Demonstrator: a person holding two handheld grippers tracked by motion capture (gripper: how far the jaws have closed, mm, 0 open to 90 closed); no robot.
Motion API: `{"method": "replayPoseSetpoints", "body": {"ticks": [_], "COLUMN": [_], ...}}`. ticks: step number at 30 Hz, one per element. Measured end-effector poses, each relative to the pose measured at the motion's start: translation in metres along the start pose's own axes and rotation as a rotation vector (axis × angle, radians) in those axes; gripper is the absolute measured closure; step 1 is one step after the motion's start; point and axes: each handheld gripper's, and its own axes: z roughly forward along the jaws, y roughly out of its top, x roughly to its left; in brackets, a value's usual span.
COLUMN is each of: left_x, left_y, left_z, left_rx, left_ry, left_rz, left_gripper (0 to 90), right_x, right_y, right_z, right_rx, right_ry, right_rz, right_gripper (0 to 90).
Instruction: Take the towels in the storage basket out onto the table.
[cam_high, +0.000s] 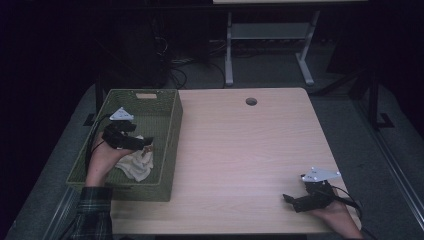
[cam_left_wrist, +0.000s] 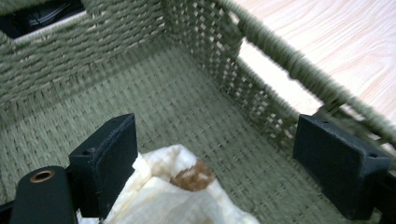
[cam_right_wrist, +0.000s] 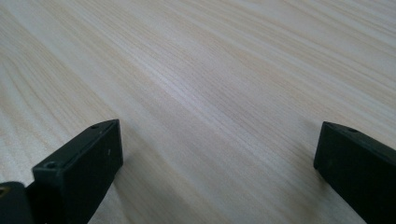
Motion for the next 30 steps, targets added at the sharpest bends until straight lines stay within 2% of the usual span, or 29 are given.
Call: {"method": "replayPoseSetpoints", "body": {"ticks": [5, 10, 20, 24, 26, 30], "left_x": [0.006, 0.010, 0.015, 0.017, 0.018, 0.018], "left_y": [-0.008, -0.014, -0.026, -0.029, -0.033, -0.035], "left_z": [0.004, 0.008, 0.022, 0.025, 0.028, 0.032], "left_rx": [0.029, 0.059, 0.169, 0.183, 0.210, 0.248], "left_ry": [0.010, 0.023, 0.056, 0.054, 0.056, 0.049], "left_rz": [-0.022, -0.018, -0.022, -0.027, -0.041, -0.042], "left_gripper": [13.2, 12.7, 12.1, 12.0, 12.0, 12.0], "right_x": [0.000, 0.000, 0.000, 0.000, 0.000, 0.000], "right_y": [0.000, 0.000, 0.000, 0.000, 0.000, 0.000], "right_z": [0.000, 0.000, 0.000, 0.000, 0.000, 0.000], "right_rx": [-0.001, 0.000, 0.000, 0.000, -0.001, 0.000], "right_ry": [0.000, 0.000, 0.000, 0.000, 0.000, 0.000], "right_rz": [0.000, 0.000, 0.000, 0.000, 0.000, 0.000], "right_gripper": [0.8, 0.8, 0.8, 0.8, 0.8, 0.8]}}
